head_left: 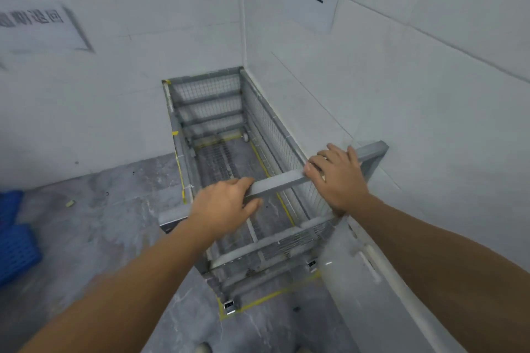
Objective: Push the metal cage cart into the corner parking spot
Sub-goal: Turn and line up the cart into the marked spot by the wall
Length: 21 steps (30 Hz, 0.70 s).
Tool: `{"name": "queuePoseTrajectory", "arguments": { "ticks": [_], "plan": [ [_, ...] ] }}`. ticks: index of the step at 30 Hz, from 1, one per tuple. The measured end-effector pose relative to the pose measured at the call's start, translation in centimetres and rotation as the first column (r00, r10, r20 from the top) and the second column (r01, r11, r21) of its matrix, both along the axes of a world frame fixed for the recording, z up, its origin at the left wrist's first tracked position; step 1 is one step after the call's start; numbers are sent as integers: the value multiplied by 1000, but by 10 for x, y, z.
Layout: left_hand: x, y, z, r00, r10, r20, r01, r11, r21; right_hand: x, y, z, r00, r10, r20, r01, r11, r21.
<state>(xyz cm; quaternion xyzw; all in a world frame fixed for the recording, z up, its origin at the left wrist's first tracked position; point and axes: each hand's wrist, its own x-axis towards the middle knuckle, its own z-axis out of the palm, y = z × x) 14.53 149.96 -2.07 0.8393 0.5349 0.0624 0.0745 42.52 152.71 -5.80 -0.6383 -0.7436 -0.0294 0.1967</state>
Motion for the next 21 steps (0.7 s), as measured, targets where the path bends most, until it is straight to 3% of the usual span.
{"name": "queuePoseTrajectory", "arguments": {
  "ticks": [4, 8, 16, 21],
  "plan": [
    [18, -1, -14, 989, 144, -34, -136, 976, 168, 38, 11, 2, 985, 166, 47, -166, 986, -3],
    [22, -5, -20, 988, 142, -56, -116, 937, 328, 54, 21, -4, 956, 249, 157, -263, 962, 78],
    [25, 4, -20, 977, 154, -149, -86, 919, 384, 61, 41, -19, 924, 266, 273, -348, 883, 316],
    [26, 4, -19, 963, 184, -197, -113, 939, 325, 59, 35, -12, 926, 281, 253, -342, 908, 241]
  ]
}}
